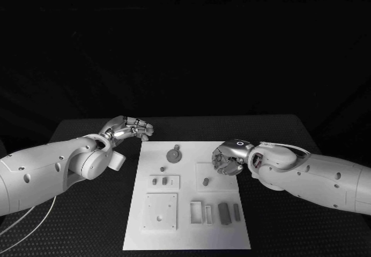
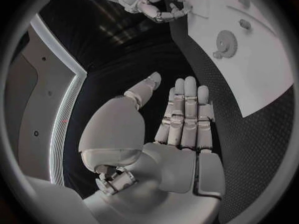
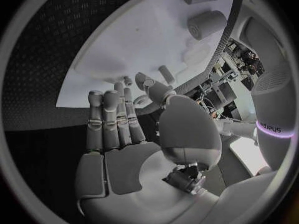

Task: Assemble the parts on the task board

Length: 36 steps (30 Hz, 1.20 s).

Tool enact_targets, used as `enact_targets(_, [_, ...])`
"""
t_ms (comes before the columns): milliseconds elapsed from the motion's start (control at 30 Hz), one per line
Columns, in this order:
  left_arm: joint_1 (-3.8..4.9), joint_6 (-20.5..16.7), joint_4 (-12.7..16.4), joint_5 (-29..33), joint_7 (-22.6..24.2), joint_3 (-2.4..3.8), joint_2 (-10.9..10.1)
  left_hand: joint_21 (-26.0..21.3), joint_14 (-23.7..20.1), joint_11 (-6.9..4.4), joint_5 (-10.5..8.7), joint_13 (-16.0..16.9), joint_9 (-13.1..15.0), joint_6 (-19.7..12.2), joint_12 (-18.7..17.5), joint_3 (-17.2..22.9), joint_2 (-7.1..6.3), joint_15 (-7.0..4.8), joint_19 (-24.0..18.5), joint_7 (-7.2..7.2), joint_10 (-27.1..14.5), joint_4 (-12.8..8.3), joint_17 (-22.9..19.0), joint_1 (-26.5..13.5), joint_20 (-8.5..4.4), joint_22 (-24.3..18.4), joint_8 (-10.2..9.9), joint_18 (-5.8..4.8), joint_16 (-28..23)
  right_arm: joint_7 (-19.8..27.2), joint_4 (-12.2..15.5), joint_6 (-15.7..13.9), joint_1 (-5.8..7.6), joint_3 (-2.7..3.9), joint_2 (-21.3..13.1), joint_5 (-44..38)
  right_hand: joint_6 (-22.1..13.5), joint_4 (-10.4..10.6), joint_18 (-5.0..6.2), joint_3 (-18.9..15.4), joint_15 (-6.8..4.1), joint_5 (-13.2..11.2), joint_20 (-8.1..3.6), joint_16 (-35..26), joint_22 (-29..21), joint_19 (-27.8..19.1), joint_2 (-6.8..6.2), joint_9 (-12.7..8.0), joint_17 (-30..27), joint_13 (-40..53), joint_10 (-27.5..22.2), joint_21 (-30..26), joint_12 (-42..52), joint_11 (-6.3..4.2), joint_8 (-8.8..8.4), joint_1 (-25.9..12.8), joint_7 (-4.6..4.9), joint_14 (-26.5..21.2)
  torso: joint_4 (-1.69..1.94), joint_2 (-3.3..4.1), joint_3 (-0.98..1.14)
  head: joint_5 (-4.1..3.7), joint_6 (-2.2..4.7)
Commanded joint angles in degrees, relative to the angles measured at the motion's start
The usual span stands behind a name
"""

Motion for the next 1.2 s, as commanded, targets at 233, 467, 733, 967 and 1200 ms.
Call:
enact_targets(233, [0.05,0.7,0.3,1.6,1.0,0.03,-0.1,-0.4,0.4,0.01,-0.24,-0.1,-0.1,-0.4,-0.3,-0.6,0.12,0.17,-0.3,0.45,-0.6,0.1,0.2,-0.7,0.10,0.1,0.2,-0.34,-0.7,-1.8,-0.5,-1.3,-0.31,-0.33,1.2,-3.8,0.7,0.1,1.81,1.6,-0.03,-1.1,-0.12,0.6,0.2,0.9,-0.70,-0.3,-0.4,0.0,0.9,-0.4,-0.9,-0.08,0.16,-0.1,0.09,0.6,-0.01,-0.02,0.07,0.23,-0.43])
enact_targets(467, [0.06,0.9,0.3,1.6,0.8,0.04,-0.1,-0.5,0.4,0.03,-0.24,-0.1,-0.2,-0.5,-0.3,-0.6,0.12,0.18,-0.3,0.50,-0.7,0.2,0.2,-0.8,0.11,0.1,0.1,-0.34,-0.8,-2.3,-1.3,-1.2,-0.49,-0.90,2.0,-5.4,1.2,0.4,1.81,3.8,-0.24,-2.1,-0.19,0.7,0.2,1.2,-0.65,-0.5,-0.7,0.2,1.8,-0.5,-1.2,-0.27,0.31,0.2,-0.08,0.7,0.00,-0.03,0.07,0.22,-0.63])
enact_targets(733, [0.06,0.9,0.3,1.6,0.7,0.04,-0.2,-0.5,0.5,0.04,-0.22,-0.1,-0.2,-0.6,-0.3,-0.7,0.10,0.17,-0.2,0.55,-0.7,0.2,0.3,-0.9,0.11,0.2,0.1,-0.31,-0.8,-2.7,-1.4,-0.5,-0.56,-1.29,2.1,-7.3,3.3,0.3,1.81,6.8,-0.91,-2.3,-0.53,1.6,0.5,2.0,-0.41,-0.5,-0.6,1.0,4.0,-0.1,-1.0,-0.99,1.24,0.6,-0.94,1.2,-0.06,-0.05,0.09,0.31,-0.90])
enact_targets(967, [0.06,1.0,0.3,1.6,0.5,0.04,-0.2,-0.5,0.6,0.04,-0.23,-0.1,-0.3,-0.6,-0.2,-0.7,0.08,0.16,-0.2,0.58,-0.7,0.3,0.4,-0.9,0.11,0.2,0.1,-0.30,-0.9,-3.0,-1.2,-0.3,-0.60,-1.35,2.2,-9.3,5.2,0.0,1.81,8.8,-1.59,-2.4,-0.85,2.0,0.8,2.2,0.15,-0.3,-0.6,1.7,5.9,0.2,-0.5,-1.73,2.15,1.7,-1.77,1.1,-0.09,-0.09,0.14,0.39,-1.09])
enact_targets(1200, [0.06,1.0,0.2,1.6,0.4,0.04,-0.2,-0.5,0.6,0.05,-0.23,-0.1,-0.3,-0.7,-0.2,-0.7,0.05,0.14,-0.2,0.61,-0.8,0.3,0.5,-0.9,0.10,0.2,0.1,-0.28,-1.0,-3.9,-1.0,-1.0,-0.70,-1.49,2.3,-11.7,6.9,-0.1,1.81,10.4,-2.39,-2.5,-1.19,2.4,0.9,2.7,0.48,0.0,-0.5,2.6,7.8,0.7,0.2,-2.56,3.03,3.3,-2.58,1.5,-0.06,-0.08,0.10,0.20,-1.13])
